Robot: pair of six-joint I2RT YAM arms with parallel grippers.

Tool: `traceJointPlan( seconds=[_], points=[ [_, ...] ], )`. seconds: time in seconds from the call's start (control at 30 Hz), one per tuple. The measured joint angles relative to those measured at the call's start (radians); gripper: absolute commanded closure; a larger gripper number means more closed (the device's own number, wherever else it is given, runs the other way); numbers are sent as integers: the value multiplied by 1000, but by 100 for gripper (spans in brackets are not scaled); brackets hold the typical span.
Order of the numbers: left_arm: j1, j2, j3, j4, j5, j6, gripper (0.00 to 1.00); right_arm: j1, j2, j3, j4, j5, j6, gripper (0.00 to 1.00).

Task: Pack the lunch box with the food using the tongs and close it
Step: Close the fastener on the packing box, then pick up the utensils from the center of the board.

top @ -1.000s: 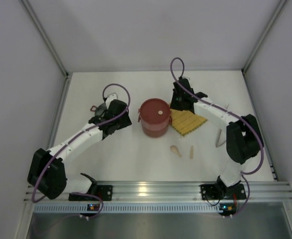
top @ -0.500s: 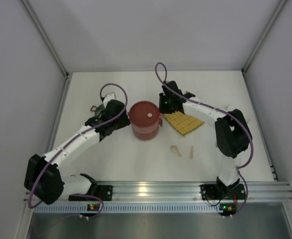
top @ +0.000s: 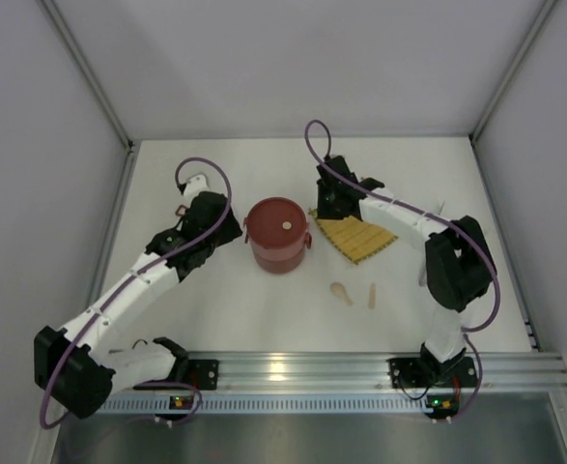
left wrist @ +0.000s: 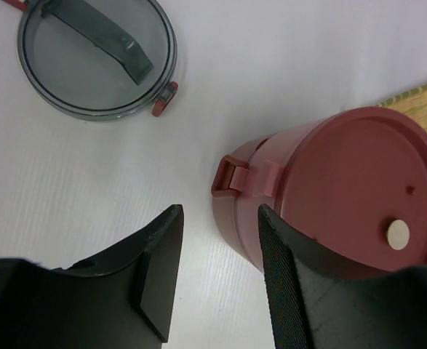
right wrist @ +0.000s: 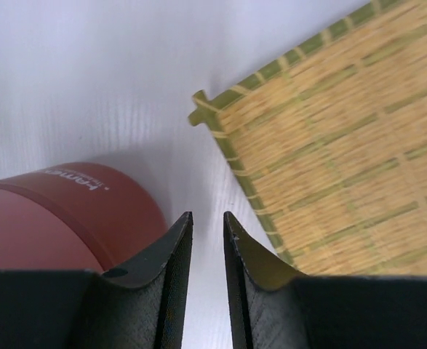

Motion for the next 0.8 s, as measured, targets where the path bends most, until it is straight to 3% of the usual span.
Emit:
traceJointPlan(
  seconds=[0.17, 0.3, 0.47, 0.63, 0.8],
  points=[
    [0, -72, 4, -7, -31, 0, 48, -47, -93, -2, -48, 60, -1, 74],
    [0, -103, 8, -10, -38, 1, 48, -58, -265, -92, -65, 63, -2, 72],
    [0, -135, 12, -12, -37, 8, 48, -13, -522, -386, -56, 47, 1, 72],
    [0, -163, 19, -12, -24, 13, 48, 25, -644, -668, -76, 43, 44, 71],
    [0, -177, 23, -11, -10, 27, 48, 84, -684, -744, -63, 21, 33, 68]
  ],
)
